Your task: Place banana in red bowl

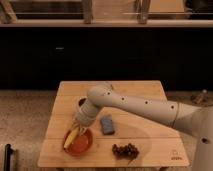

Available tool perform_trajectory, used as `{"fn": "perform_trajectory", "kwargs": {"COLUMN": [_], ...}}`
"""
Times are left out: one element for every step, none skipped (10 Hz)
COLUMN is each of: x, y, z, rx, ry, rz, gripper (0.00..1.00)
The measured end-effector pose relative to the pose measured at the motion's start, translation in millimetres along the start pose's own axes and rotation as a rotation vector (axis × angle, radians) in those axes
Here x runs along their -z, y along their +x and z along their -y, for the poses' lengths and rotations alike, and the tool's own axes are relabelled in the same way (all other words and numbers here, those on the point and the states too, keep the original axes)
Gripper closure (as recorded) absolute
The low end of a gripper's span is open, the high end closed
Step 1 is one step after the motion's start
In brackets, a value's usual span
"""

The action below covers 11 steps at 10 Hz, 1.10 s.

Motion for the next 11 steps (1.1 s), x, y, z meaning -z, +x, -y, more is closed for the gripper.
{"fn": "perform_trajectory", "kwargs": {"x": [-5.4, -9.0, -12.4, -15.6, -18.6, -23.3, -27.0, -31.3, -37.6, -41.4, -43.1], "y": [2.4, 3.3, 4.5, 6.6, 8.8, 11.2, 12.9, 14.6, 16.4, 16.4, 16.1], "z": [1.5, 2.4, 3.4, 3.0, 1.6, 0.2, -1.4, -3.0, -4.6, -4.9, -4.8], "rx": [0.007, 0.012, 0.017, 0.017, 0.015, 0.012, 0.008, 0.005, 0.002, 0.005, 0.007], "ry": [-0.012, -0.021, -0.029, -0.034, -0.038, -0.042, -0.048, -0.056, -0.075, -0.087, -0.094], "rz": [0.006, 0.010, 0.016, 0.020, 0.026, 0.034, 0.041, 0.052, 0.076, 0.090, 0.102], "gripper": [1.00, 1.00, 1.00, 1.00, 1.00, 1.00, 1.00, 1.00, 0.96, 0.89, 0.78]}}
